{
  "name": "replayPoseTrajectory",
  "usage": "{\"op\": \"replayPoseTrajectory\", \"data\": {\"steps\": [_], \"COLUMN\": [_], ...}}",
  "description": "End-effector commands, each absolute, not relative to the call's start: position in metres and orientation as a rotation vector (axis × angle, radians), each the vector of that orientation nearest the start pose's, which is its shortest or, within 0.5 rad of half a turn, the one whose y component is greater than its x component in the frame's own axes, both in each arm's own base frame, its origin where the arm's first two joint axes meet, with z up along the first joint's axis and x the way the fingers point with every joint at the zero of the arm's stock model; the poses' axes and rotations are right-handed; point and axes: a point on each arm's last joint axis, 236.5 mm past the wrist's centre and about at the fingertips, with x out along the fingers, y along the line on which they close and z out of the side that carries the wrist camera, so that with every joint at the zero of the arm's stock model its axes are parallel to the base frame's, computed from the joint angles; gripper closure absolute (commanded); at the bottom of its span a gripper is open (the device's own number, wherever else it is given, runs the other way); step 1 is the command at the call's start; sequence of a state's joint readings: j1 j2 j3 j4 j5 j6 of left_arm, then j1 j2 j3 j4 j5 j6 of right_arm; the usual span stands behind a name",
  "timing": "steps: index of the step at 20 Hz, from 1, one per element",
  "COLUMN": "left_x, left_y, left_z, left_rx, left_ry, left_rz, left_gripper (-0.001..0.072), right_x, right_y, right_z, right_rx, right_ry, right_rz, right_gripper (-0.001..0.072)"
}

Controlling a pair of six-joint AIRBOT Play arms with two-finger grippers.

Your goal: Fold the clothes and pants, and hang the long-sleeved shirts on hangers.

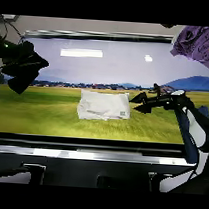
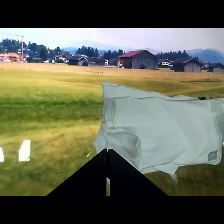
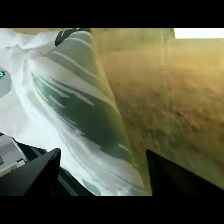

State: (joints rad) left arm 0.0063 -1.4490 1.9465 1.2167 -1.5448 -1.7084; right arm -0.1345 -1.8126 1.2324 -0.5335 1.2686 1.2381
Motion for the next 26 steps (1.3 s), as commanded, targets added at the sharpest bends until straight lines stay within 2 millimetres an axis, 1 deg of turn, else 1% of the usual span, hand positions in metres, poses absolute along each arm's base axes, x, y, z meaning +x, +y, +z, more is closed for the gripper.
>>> {"op": "replayPoseTrajectory", "data": {"steps": [1,2,5,6,7,9,10,12,14,15,17,18,20,23,25,26], "left_x": [0.437,0.437,0.438,0.438,0.438,0.438,0.438,0.438,0.438,0.438,0.438,0.438,0.438,0.438,0.438,0.438], "left_y": [-0.079,-0.079,-0.079,-0.079,-0.079,-0.079,-0.079,-0.079,-0.079,-0.079,-0.079,-0.079,-0.079,-0.079,-0.079,-0.079], "left_z": [0.208,0.207,0.206,0.206,0.206,0.206,0.206,0.206,0.206,0.206,0.206,0.206,0.206,0.206,0.206,0.206], "left_rx": [-0.326,-0.326,-0.334,-0.334,-0.334,-0.334,-0.334,-0.333,-0.333,-0.334,-0.334,-0.334,-0.334,-0.334,-0.334,-0.334], "left_ry": [1.057,1.058,1.063,1.063,1.063,1.063,1.063,1.063,1.062,1.063,1.063,1.063,1.063,1.063,1.063,1.063], "left_rz": [-0.236,-0.236,-0.231,-0.231,-0.231,-0.231,-0.231,-0.231,-0.232,-0.231,-0.231,-0.231,-0.231,-0.231,-0.231,-0.231], "left_gripper": [0.0689,0.0689,0.0689,0.0689,0.0689,0.0689,0.0689,0.0689,0.0689,0.0689,0.0689,0.0689,0.0689,0.0689,0.0689,0.0689], "right_x": [0.42,0.42,0.42,0.421,0.42,0.42,0.422,0.433,0.454,0.468,0.498,0.513,0.536,0.558,0.57,0.575], "right_y": [0.156,0.16,0.163,0.163,0.164,0.164,0.165,0.165,0.164,0.16,0.146,0.135,0.112,0.069,0.035,0.015], "right_z": [-0.092,-0.093,-0.095,-0.094,-0.094,-0.092,-0.088,-0.073,-0.048,-0.034,-0.009,0.007,0.035,0.068,0.087,0.095], "right_rx": [0.933,0.93,0.921,0.928,0.932,0.934,0.945,0.95,0.945,0.937,0.922,0.939,0.994,1.054,1.103,1.14], "right_ry": [1.462,1.465,1.467,1.467,1.469,1.468,1.462,1.433,1.386,1.356,1.288,1.245,1.166,1.063,0.99,0.95], "right_rz": [0.553,0.557,0.546,0.543,0.543,0.547,0.546,0.548,0.555,0.539,0.476,0.443,0.392,0.33,0.276,0.237], "right_gripper": [0.0131,0.0133,0.02,0.0271,0.0423,0.0661,0.0678,0.0679,0.0679,0.0679,0.0679,0.0679,0.0679,0.0679,0.0679,0.0679]}}
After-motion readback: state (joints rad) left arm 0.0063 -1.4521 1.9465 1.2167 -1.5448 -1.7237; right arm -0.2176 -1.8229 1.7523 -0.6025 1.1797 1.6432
